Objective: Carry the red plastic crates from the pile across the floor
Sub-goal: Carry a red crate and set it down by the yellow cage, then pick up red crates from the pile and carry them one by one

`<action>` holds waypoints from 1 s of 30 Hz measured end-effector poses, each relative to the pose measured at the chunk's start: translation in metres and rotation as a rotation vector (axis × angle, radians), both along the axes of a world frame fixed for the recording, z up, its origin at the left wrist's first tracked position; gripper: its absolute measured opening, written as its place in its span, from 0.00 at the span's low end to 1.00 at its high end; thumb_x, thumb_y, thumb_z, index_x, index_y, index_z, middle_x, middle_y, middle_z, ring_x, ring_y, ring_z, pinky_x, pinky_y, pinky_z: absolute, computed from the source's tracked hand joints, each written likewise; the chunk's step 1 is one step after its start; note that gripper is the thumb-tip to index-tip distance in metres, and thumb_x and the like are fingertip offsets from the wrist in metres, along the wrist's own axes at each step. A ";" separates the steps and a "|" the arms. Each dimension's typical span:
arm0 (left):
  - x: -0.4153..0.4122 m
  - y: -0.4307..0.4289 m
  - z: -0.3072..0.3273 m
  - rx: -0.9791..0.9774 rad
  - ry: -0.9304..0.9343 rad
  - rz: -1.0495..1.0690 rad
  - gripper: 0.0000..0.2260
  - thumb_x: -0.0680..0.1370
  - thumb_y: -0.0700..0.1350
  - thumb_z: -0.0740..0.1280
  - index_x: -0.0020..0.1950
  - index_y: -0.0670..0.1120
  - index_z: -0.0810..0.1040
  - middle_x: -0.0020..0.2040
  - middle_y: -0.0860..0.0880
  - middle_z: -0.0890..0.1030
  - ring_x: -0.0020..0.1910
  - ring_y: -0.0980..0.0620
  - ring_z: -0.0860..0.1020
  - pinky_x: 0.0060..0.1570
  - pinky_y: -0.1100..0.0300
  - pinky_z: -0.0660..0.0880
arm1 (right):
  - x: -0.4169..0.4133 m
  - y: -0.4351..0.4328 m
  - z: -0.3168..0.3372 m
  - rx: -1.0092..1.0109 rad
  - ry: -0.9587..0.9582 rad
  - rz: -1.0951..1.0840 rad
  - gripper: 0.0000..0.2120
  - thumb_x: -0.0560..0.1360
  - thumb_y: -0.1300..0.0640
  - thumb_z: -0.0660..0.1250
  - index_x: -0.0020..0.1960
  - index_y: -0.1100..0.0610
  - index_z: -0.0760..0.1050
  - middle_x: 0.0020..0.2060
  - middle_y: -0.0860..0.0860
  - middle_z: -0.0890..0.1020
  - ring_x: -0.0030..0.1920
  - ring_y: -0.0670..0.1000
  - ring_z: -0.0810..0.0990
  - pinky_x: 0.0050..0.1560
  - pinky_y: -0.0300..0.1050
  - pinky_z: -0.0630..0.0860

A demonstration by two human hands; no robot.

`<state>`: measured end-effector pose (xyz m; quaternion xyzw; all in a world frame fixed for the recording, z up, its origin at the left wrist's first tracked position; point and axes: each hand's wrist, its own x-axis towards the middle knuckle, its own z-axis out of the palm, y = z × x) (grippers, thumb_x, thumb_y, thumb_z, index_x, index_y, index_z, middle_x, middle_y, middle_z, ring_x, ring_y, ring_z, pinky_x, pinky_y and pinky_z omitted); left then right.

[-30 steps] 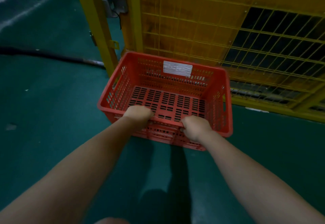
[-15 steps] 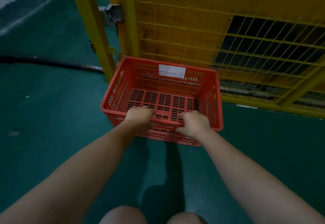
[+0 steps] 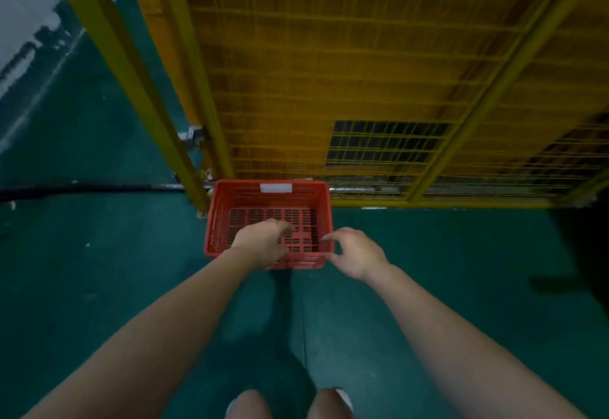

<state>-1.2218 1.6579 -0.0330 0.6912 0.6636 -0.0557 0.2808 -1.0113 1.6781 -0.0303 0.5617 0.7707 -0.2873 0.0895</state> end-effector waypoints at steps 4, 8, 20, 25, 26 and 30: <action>0.023 -0.017 0.113 0.005 -0.061 -0.044 0.22 0.75 0.50 0.67 0.69 0.56 0.70 0.65 0.53 0.76 0.62 0.52 0.75 0.60 0.53 0.74 | 0.019 -0.035 0.117 0.023 0.039 -0.107 0.19 0.78 0.51 0.64 0.69 0.46 0.72 0.68 0.49 0.73 0.69 0.52 0.69 0.65 0.49 0.70; 0.040 -0.027 0.199 0.064 -0.107 -0.191 0.21 0.76 0.48 0.68 0.69 0.54 0.72 0.64 0.53 0.77 0.60 0.53 0.77 0.57 0.55 0.76 | 0.035 -0.076 0.194 0.091 0.054 -0.245 0.21 0.78 0.50 0.64 0.70 0.46 0.70 0.70 0.48 0.71 0.70 0.51 0.68 0.65 0.50 0.71; 0.129 -0.088 0.305 0.158 -0.175 -0.728 0.23 0.77 0.50 0.69 0.71 0.52 0.70 0.69 0.51 0.74 0.67 0.52 0.73 0.64 0.53 0.72 | 0.081 -0.234 0.277 0.317 0.098 -0.811 0.20 0.77 0.48 0.65 0.69 0.45 0.71 0.67 0.48 0.73 0.66 0.49 0.72 0.63 0.48 0.72; 0.200 -0.145 0.321 0.164 -0.168 -0.985 0.24 0.78 0.51 0.67 0.73 0.52 0.68 0.71 0.51 0.72 0.68 0.52 0.71 0.65 0.56 0.70 | 0.122 -0.326 0.292 0.352 0.043 -1.049 0.20 0.77 0.49 0.65 0.68 0.45 0.72 0.69 0.47 0.71 0.70 0.50 0.68 0.67 0.48 0.69; 0.214 -0.159 0.323 0.160 -0.163 -1.032 0.24 0.78 0.52 0.68 0.73 0.52 0.68 0.70 0.52 0.72 0.68 0.52 0.71 0.64 0.56 0.70 | 0.131 -0.348 0.294 0.364 0.032 -1.102 0.20 0.77 0.49 0.65 0.68 0.46 0.72 0.69 0.47 0.72 0.70 0.50 0.68 0.67 0.48 0.68; 0.278 -0.223 0.324 0.113 -0.165 -1.195 0.25 0.76 0.53 0.68 0.72 0.53 0.68 0.69 0.53 0.74 0.66 0.53 0.73 0.64 0.54 0.71 | 0.164 -0.442 0.297 0.399 -0.005 -1.314 0.19 0.76 0.49 0.66 0.67 0.47 0.74 0.68 0.47 0.73 0.70 0.49 0.68 0.67 0.46 0.68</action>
